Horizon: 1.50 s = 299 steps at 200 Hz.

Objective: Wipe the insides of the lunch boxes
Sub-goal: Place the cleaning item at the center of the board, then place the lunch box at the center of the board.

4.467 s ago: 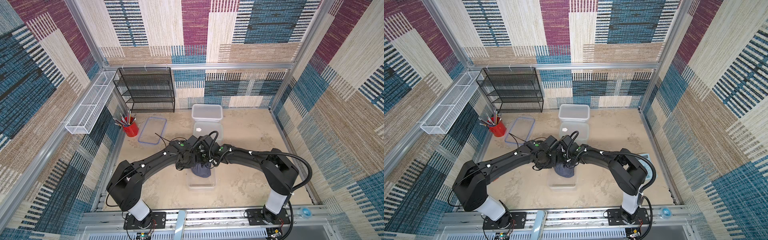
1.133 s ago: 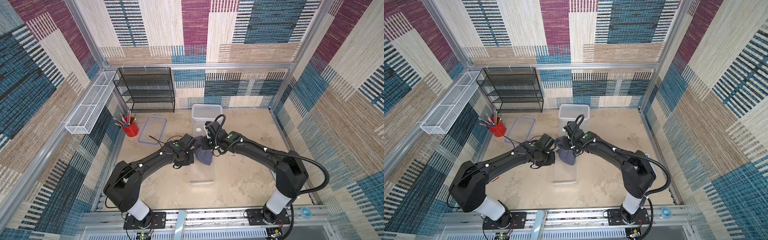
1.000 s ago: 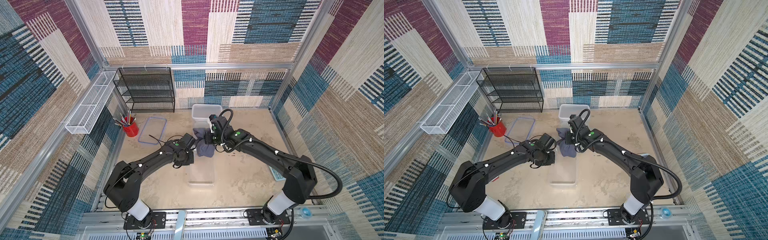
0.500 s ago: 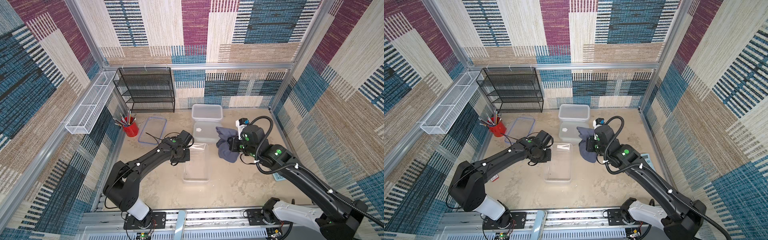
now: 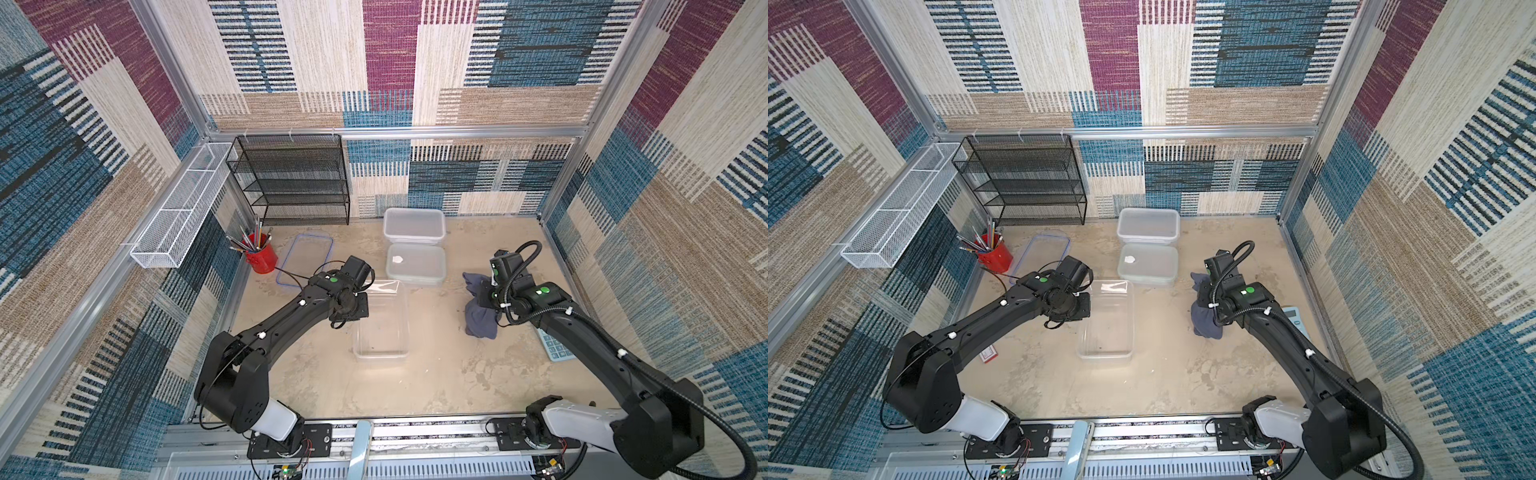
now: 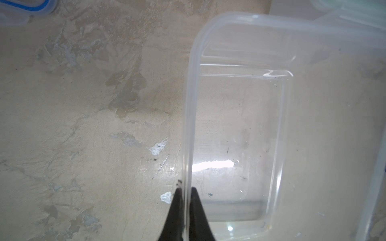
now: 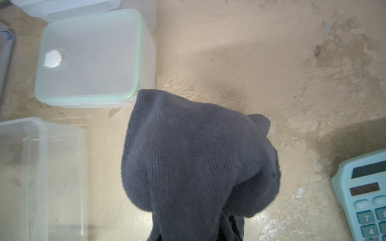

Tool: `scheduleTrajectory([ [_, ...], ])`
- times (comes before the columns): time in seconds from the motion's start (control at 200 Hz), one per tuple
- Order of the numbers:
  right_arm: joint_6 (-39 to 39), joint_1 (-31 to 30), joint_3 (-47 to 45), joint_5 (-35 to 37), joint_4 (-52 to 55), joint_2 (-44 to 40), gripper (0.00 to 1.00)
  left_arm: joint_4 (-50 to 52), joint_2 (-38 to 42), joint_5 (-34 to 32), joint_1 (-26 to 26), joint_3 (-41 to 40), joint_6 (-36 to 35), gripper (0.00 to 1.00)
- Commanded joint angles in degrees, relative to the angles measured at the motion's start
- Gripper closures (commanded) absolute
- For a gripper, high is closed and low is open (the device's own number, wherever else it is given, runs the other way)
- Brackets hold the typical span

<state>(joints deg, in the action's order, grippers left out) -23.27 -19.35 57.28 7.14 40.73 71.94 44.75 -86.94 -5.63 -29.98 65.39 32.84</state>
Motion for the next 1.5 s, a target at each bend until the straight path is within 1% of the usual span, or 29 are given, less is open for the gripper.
scheduleTrajectory([
  [0.0,5.5,2.3,2.2,1.8,0.4,4.0,0.6,0.5,0.5,0.1,0.4,-0.3,-0.9,1.0],
  [0.045,6.8,3.1,3.5,1.8,1.1,5.9,0.29,0.4,0.5,0.2,0.5,-0.3,-0.9,1.0],
  [0.065,7.1,3.4,4.2,2.0,1.5,6.7,0.18,0.3,0.5,0.1,0.5,-0.3,-1.0,1.0],
  [0.095,7.5,3.6,5.2,2.2,2.2,7.8,0.07,0.3,0.5,0.2,0.6,-0.3,-1.0,1.0],
  [0.115,7.7,3.7,6.0,2.5,2.7,8.4,0.02,0.3,0.5,0.2,0.7,-0.3,-1.0,1.0],
  [0.13,7.8,3.7,6.6,2.7,3.0,8.7,0.0,0.3,0.5,0.2,0.8,-0.3,-1.0,1.0],
  [0.316,8.8,3.7,12.7,3.9,7.2,10.4,0.01,0.3,0.6,0.3,1.7,-0.3,-1.5,1.0],
  [0.446,9.1,3.7,16.3,7.4,12.1,11.0,0.01,0.5,0.6,0.4,2.5,-0.1,-2.0,1.0],
  [0.556,9.3,3.6,17.6,10.0,15.0,10.8,0.01,0.6,0.8,0.1,3.3,0.1,-2.8,1.0],
  [0.696,9.0,3.7,16.5,5.8,13.9,7.7,0.01,1.7,0.2,-2.5,5.1,1.6,-5.2,1.0],
  [0.796,8.4,3.7,14.6,1.7,11.7,4.5,0.01,1.9,-1.8,-4.0,6.8,3.5,-9.1,1.0],
  [0.997,6.8,3.7,12.2,-3.8,9.2,-1.8,0.01,5.0,-12.0,-7.3,10.1,13.1,-16.7,1.0],
  [1.167,5.3,3.7,10.6,-5.7,7.1,-5.9,0.01,5.1,-20.6,-8.7,13.2,22.0,-19.7,1.0],
  [1.332,4.3,3.7,9.2,-9.0,3.9,-7.5,0.01,5.3,-28.1,-10.1,16.2,32.1,-22.6,1.0],
  [1.492,3.8,3.7,8.9,-8.8,2.4,-7.6,0.01,5.1,-34.8,-11.6,17.7,41.8,-25.4,1.0],
])
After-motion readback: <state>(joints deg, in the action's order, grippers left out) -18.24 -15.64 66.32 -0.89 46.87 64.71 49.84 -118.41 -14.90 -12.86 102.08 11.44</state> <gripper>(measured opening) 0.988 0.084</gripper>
